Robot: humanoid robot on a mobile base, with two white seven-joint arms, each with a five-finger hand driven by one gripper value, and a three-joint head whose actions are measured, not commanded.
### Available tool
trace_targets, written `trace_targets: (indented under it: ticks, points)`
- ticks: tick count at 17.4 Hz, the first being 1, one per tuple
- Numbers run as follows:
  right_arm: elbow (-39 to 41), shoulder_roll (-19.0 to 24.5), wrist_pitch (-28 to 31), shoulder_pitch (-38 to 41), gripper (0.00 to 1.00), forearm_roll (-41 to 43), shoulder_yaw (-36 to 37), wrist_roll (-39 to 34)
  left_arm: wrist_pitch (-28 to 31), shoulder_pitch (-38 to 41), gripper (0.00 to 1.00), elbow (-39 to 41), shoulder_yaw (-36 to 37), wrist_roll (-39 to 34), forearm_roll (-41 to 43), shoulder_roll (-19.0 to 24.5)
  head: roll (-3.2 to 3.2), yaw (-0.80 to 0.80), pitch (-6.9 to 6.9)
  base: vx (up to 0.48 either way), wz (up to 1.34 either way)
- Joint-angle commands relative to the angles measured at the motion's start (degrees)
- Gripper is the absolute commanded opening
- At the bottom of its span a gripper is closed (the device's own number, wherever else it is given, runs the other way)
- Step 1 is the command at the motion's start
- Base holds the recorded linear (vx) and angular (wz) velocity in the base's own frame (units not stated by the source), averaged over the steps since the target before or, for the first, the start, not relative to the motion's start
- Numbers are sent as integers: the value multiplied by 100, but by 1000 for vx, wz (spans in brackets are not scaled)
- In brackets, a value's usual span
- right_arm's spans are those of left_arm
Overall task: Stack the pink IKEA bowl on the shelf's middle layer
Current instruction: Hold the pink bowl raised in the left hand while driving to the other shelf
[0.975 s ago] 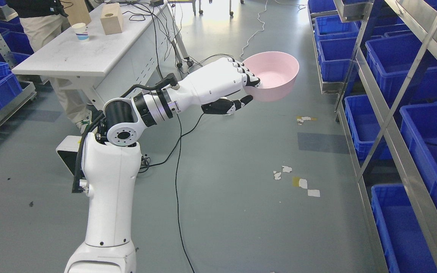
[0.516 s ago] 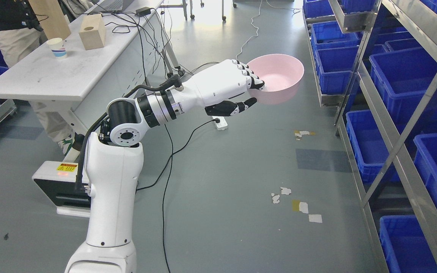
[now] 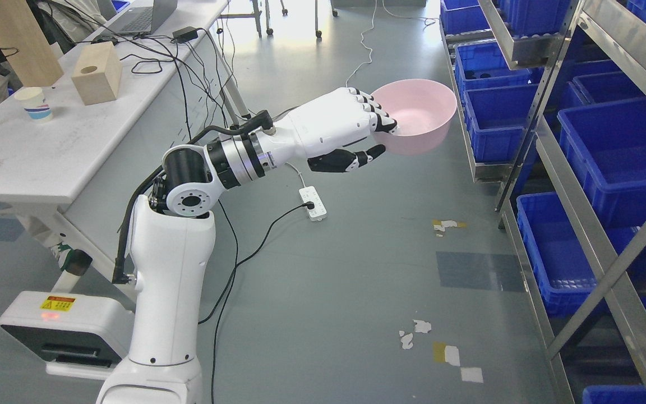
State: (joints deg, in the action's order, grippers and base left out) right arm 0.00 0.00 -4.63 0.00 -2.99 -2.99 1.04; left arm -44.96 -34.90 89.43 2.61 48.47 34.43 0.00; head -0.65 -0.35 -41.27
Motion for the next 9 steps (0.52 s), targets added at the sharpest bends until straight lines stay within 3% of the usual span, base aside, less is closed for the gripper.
trace_targets:
  ticks: [1, 9]
  points:
    - [100, -100, -2, 18, 100, 0, 0, 1, -4, -121, 3, 4, 284, -65, -112, 100, 0, 0, 0, 372, 4]
    - [100, -100, -2, 27, 100, 0, 0, 1, -4, -210, 3, -13, 450, -189, -138, 100, 0, 0, -1, 342, 31]
